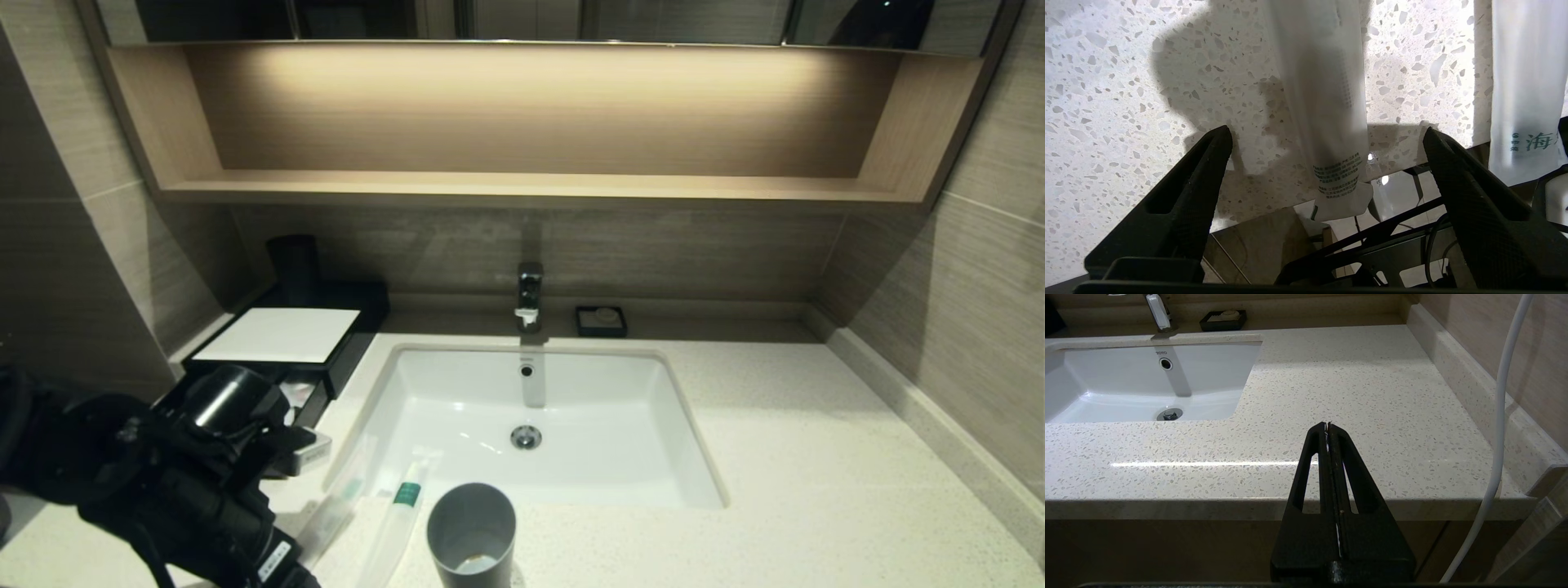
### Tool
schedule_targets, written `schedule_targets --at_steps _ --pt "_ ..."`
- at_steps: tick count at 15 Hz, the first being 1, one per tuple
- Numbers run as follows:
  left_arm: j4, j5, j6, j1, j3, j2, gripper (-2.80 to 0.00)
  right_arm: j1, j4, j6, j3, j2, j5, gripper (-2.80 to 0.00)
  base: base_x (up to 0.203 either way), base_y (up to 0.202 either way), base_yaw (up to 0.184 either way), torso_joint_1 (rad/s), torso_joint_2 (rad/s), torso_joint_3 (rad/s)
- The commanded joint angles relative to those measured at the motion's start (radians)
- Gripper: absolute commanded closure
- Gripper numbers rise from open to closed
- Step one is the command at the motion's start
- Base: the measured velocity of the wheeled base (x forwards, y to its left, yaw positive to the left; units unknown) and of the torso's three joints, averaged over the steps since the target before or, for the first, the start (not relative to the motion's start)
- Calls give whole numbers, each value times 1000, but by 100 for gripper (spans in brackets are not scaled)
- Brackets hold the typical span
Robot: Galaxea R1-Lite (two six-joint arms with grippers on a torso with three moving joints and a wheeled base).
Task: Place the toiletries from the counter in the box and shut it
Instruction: Pick up the bathroom toiletry
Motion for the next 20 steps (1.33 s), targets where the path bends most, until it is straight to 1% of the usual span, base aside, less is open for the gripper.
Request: schedule_targets --at_steps 1,15,18,20 --pt "2 0 1 -6 0 4 -280 0 -1 0 0 0 1 0 0 0 0 0 0 0" --pt "1 1 1 -11 2 13 -280 0 -1 0 -1 0 1 0 0 0 0 0 0 0" --pt "1 22 1 -12 3 16 -280 0 -1 0 -1 0 1 0 0 0 0 0 0 0" --pt "1 23 1 -12 3 17 -280 0 -1 0 0 0 0 0 0 0 0 0 0 0"
